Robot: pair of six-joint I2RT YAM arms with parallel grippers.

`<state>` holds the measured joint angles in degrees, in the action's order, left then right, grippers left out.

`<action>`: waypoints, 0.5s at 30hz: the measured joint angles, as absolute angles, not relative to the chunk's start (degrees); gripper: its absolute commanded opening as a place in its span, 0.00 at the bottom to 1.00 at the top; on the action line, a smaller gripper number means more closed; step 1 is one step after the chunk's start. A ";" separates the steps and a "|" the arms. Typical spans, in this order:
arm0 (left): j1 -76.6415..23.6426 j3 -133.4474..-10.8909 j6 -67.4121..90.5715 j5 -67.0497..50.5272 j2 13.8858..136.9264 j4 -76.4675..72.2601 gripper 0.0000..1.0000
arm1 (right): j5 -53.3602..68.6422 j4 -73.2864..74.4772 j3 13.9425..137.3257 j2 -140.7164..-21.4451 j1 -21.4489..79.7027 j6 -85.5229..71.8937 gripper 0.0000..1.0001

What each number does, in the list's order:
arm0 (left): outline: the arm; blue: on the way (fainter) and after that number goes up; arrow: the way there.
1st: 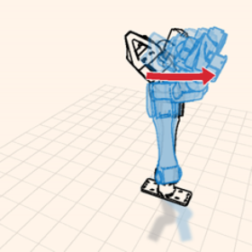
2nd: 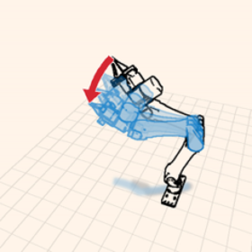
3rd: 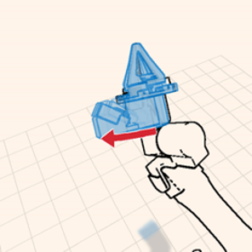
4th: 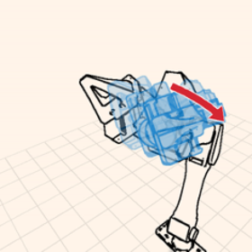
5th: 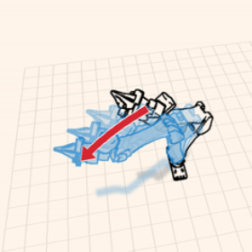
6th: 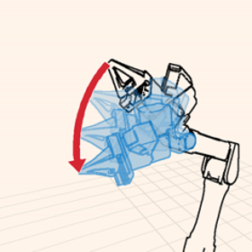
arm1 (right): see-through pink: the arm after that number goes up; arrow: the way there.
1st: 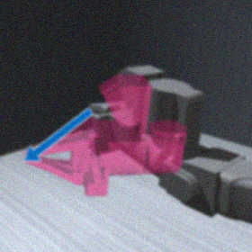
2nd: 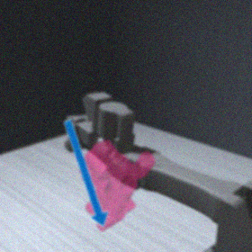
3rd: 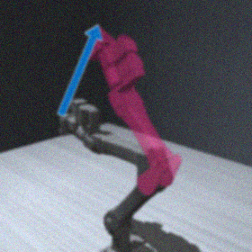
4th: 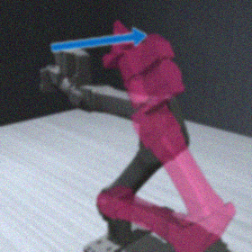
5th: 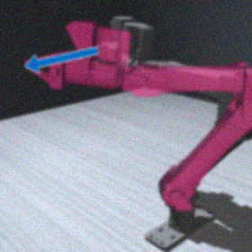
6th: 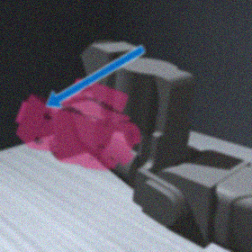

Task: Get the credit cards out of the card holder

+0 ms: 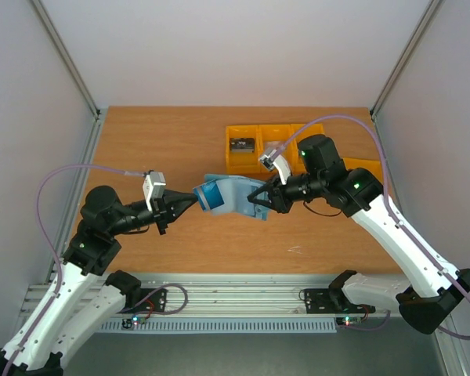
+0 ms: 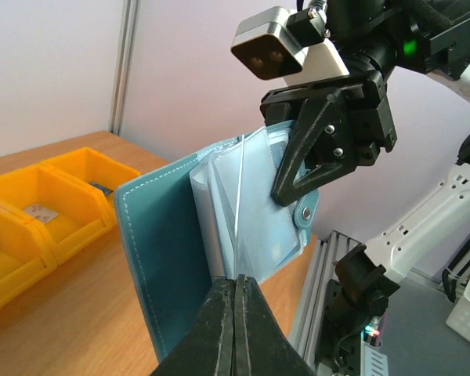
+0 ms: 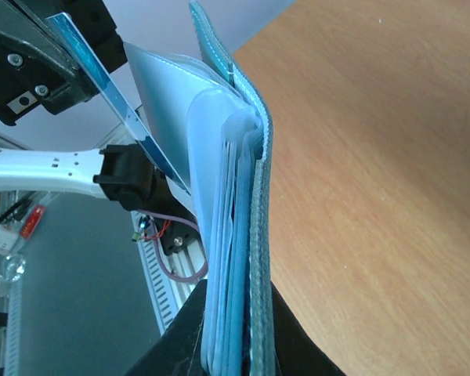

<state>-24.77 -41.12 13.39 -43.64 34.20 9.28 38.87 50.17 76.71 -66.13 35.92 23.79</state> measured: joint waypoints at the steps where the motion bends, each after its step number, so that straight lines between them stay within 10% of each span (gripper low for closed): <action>1: -24.77 -41.12 13.19 -43.29 34.15 9.54 0.00 | 39.31 50.15 76.36 -66.13 35.68 23.42 0.01; 15: -24.77 -41.12 13.91 -41.98 34.09 9.30 0.00 | 46.39 38.96 67.11 -87.61 33.06 10.87 0.01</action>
